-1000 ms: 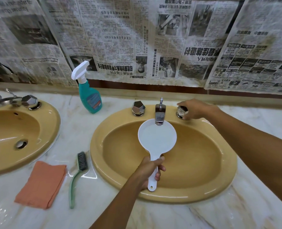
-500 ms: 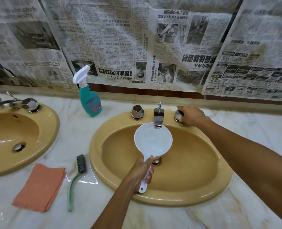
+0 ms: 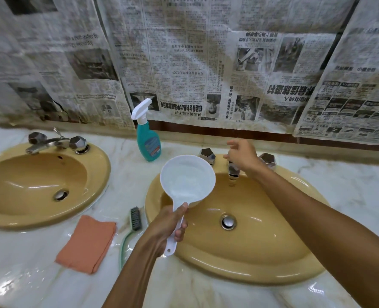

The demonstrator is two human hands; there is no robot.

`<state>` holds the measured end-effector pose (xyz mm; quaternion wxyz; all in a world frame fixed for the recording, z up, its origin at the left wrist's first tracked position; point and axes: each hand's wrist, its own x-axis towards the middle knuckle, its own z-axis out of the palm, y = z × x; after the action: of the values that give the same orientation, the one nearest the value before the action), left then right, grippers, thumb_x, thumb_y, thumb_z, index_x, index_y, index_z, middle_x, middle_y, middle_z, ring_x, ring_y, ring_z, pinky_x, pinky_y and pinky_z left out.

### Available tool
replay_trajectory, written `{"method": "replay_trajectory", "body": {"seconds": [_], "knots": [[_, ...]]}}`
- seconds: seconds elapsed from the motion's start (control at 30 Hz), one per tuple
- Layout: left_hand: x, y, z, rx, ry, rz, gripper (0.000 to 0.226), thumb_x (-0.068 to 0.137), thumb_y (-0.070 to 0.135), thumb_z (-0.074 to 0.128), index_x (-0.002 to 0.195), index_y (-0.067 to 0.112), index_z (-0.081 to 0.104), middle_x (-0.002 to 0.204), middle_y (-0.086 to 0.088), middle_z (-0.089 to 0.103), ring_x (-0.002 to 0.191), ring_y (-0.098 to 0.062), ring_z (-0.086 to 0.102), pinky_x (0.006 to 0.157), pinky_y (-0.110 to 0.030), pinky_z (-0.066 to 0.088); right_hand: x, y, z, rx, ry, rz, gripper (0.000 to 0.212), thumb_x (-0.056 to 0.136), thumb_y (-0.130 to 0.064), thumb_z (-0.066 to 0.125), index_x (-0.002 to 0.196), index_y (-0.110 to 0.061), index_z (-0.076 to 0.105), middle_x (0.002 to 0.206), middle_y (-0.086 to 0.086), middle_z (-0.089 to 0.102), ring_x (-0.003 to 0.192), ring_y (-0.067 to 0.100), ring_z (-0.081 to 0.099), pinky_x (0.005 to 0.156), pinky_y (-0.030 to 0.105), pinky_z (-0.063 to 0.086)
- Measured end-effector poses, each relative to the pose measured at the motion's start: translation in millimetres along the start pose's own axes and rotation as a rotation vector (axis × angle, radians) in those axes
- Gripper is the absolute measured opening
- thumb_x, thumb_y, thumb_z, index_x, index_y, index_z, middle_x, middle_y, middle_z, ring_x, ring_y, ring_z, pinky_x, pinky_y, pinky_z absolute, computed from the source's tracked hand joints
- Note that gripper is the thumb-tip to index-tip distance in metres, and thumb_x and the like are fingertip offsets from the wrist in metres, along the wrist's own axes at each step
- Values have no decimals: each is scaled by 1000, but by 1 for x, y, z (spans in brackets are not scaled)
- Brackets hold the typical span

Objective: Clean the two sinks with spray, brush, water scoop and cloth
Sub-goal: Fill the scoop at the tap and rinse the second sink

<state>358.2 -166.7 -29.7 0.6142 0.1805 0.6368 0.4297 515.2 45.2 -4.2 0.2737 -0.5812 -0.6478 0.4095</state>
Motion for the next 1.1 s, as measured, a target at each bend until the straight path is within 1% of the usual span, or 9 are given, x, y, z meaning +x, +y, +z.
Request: {"method": "replay_trajectory", "body": {"seconds": [0.13,0.23,0.33,0.4,0.53,0.67,0.8,1.0,1.1], "knots": [[-6,25,-1,-49,23,84,15,104,23,50,100,8,49,55,-7,44,35,-10,32,36,-16,24,-5,-18,22,625,-84,317,30,96,11,39,121,6,55,106,20,60,86,25,70,87,36,58],[-3,46,6,-31,51,154,11,105,18,46,104,7,48,59,-9,45,36,-11,34,37,-16,27,-7,-22,33,783,-177,442,33,91,16,32,118,13,52,116,28,58,99,34,69,83,44,59],[4,67,17,72,132,213,15,106,18,43,112,5,49,68,-11,47,43,-11,38,40,-20,31,-7,-29,40,865,-226,479,30,92,18,27,109,13,51,106,25,61,86,34,69,61,43,62],[11,80,23,135,188,235,16,106,19,43,113,6,49,71,-11,48,47,-11,40,42,-21,33,-1,-28,44,924,-251,493,32,91,20,25,108,13,52,102,25,61,82,37,68,55,44,60],[24,97,38,219,220,275,17,105,18,42,113,4,49,70,-11,50,48,-13,41,43,-22,34,15,-19,47,994,-263,516,21,92,13,44,101,6,62,96,23,65,89,39,68,78,49,59],[33,104,59,262,220,280,16,106,18,42,111,4,49,69,-10,51,49,-13,42,40,-20,35,20,-18,40,987,-326,494,16,92,6,55,101,0,66,89,20,70,78,31,70,64,38,62],[44,107,77,283,198,292,19,105,17,43,115,2,50,68,-11,51,48,-13,41,38,-20,33,27,-14,23,1056,-300,479,32,90,4,59,121,3,64,115,24,67,103,35,68,74,46,61],[47,113,108,322,128,330,15,105,15,42,110,3,50,63,-10,49,45,-13,39,40,-19,31,33,8,-18,1101,-210,499,21,92,11,52,106,5,66,101,25,69,93,35,69,75,45,59],[49,113,124,357,84,347,17,105,15,41,111,1,50,62,-9,49,42,-12,39,40,-20,31,33,18,-39,1098,-184,509,25,90,10,56,113,5,66,106,26,70,98,37,70,83,48,58]]}}
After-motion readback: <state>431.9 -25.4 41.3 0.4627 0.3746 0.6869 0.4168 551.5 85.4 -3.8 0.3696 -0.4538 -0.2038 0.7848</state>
